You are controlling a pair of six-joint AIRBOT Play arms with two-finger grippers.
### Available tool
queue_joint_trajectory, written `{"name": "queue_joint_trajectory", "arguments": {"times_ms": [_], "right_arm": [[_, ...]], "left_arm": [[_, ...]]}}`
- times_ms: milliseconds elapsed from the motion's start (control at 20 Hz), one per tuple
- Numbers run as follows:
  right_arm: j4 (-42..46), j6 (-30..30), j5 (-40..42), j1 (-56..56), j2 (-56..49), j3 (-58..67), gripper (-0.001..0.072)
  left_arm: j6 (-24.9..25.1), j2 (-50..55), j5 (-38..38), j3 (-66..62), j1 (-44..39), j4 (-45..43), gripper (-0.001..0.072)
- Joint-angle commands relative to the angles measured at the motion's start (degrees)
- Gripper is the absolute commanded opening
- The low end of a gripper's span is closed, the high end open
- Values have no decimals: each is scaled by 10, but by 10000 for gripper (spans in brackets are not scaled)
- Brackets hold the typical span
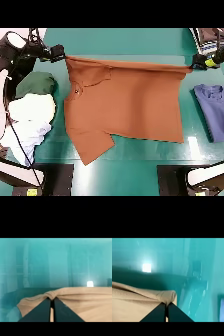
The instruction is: Fold the shirts.
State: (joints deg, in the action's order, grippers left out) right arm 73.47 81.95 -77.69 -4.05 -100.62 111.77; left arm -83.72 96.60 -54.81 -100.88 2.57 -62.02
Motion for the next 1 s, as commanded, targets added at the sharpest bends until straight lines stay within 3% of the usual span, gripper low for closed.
{"name": "queue_joint_trajectory", "arguments": {"times_ms": [0,200,450,500,550,600,650,800,950], "right_arm": [[2,0,-8,5,-17,33,17],[14,0,5,5,42,-102,17],[11,0,76,21,91,-275,19],[11,0,76,27,90,-289,19],[11,0,76,31,90,-297,37],[11,0,75,36,90,-298,237],[8,1,66,36,95,-298,403],[-1,0,26,27,141,-310,402],[-11,0,18,8,235,-391,402]], "left_arm": [[2,17,-53,-35,0,-7,27],[-3,16,-170,-1,-1,-26,25],[-3,16,-134,132,-2,-24,29],[-3,16,-130,152,-2,-24,121],[-3,16,-131,163,-2,-24,358],[-3,15,-138,167,-2,-24,435],[-3,8,-149,167,0,-24,429],[1,-57,-175,186,0,-80,430],[-3,-167,-180,307,0,-128,430]]}}
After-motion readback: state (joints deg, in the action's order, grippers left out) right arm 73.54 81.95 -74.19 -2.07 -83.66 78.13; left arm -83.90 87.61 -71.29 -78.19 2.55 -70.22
